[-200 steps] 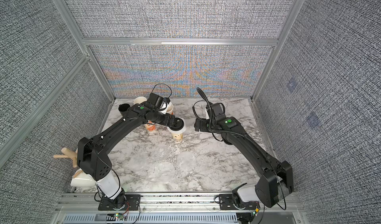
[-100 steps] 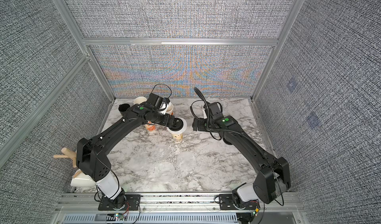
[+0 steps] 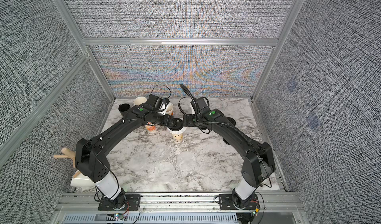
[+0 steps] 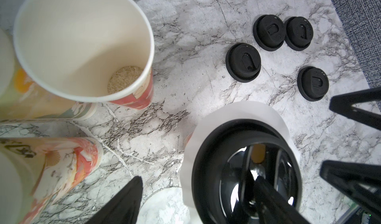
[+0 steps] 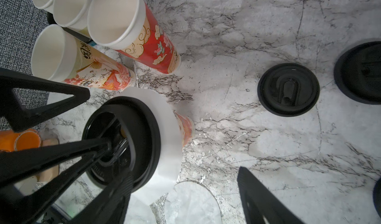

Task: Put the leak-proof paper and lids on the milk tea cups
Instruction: Secure the cup lid on the cup.

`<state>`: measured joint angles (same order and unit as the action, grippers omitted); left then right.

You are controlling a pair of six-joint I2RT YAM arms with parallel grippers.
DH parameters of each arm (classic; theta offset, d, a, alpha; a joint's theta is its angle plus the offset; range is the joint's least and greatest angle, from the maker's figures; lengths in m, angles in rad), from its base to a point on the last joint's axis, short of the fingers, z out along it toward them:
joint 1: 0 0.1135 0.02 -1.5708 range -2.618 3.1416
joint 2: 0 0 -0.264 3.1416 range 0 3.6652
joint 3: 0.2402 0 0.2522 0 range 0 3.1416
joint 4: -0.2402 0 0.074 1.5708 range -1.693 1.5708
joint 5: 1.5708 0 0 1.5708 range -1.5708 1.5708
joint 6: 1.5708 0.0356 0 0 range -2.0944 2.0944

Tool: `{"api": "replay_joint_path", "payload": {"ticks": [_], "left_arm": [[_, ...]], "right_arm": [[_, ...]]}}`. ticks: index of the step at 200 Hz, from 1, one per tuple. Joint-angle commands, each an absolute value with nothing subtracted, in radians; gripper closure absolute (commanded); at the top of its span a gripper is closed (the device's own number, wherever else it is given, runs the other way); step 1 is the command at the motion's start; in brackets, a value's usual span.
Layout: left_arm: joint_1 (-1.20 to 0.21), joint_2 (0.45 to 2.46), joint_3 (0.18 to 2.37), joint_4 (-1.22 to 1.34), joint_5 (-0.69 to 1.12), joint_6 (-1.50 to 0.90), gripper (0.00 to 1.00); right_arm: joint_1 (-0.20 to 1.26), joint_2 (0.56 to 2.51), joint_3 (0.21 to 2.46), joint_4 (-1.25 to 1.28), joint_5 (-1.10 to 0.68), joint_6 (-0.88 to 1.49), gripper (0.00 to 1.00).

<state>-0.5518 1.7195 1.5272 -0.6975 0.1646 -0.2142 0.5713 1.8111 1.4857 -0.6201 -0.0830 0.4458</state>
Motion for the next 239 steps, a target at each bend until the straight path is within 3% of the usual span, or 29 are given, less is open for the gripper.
{"api": "replay_joint_path", "payload": {"ticks": [1, 133, 239], "left_arm": [[-0.551, 1.717, 1.513, -0.774, 0.135, -0.202, 0.15], [-0.551, 1.694, 1.445, -0.751, 0.132, -0.22, 0.15], [-0.551, 1.669, 1.367, -0.735, 0.111, -0.231, 0.16]], "right_arm": [[0.575, 1.829, 1.499, -0.601, -0.078, 0.455, 0.2], [0.589, 1.879, 1.462, -0.598, -0.051, 0.468, 0.35], [0.591, 1.841, 1.483, -0.62, -0.033, 0.468, 0.36]]}}
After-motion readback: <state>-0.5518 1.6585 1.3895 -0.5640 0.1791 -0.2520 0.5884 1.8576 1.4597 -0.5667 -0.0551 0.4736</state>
